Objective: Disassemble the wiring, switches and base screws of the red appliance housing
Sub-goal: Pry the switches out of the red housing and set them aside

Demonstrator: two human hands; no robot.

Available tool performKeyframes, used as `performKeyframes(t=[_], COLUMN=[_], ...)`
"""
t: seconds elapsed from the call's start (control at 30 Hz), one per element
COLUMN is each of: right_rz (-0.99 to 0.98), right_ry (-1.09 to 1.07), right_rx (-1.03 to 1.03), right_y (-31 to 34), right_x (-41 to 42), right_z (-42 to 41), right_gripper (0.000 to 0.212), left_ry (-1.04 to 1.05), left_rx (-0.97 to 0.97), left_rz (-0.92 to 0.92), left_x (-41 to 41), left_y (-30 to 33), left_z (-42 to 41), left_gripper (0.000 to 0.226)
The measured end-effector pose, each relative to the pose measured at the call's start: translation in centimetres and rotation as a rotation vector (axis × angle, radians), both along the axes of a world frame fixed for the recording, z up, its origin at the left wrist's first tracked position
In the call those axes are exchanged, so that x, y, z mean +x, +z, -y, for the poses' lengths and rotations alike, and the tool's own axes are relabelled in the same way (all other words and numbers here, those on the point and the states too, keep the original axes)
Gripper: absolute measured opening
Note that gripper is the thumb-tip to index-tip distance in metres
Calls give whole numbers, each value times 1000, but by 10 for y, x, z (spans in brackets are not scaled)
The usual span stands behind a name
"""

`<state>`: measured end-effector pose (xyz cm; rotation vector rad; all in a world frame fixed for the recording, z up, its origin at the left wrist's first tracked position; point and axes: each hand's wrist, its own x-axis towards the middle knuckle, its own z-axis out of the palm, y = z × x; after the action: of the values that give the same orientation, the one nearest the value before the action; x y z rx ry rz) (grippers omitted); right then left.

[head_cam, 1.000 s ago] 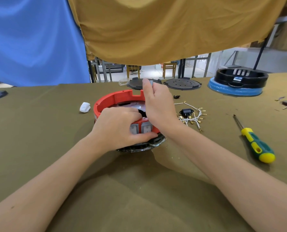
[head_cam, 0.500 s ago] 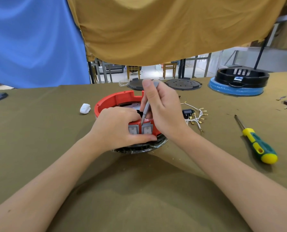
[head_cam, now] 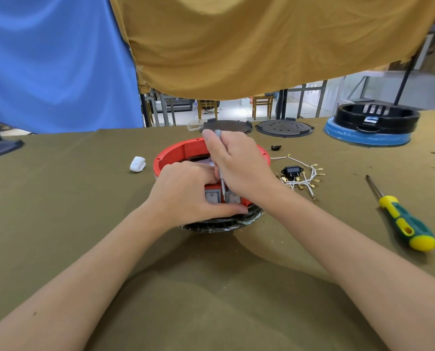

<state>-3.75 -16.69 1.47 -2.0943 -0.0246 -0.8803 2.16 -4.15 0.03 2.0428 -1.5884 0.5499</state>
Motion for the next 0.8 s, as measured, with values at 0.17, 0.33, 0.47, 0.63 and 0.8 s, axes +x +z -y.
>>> performKeyframes(t=[0.17,0.33,0.47,0.63,0.8], right_rz=[200,220,179,92,106], right_ry=[-12,47,53,2,8], right_rx=[117,-66,-156,-188,-125], right_y=[-8,-5,-1,1,0], right_x=[-13,-21,-17,-7,-7], right_z=[2,1,-1,0,1], right_gripper=[49,40,40,43,44], left_ry=[58,7,27,22,18], left_rx=[128,117,127,91,76], left_rz=[-4,1,11,-6,3], left_x=[3,5,6,2,2], left_y=[3,3,3,1,0], left_z=[1,-3,-3,1,1], left_gripper=[73,63,67,62,61])
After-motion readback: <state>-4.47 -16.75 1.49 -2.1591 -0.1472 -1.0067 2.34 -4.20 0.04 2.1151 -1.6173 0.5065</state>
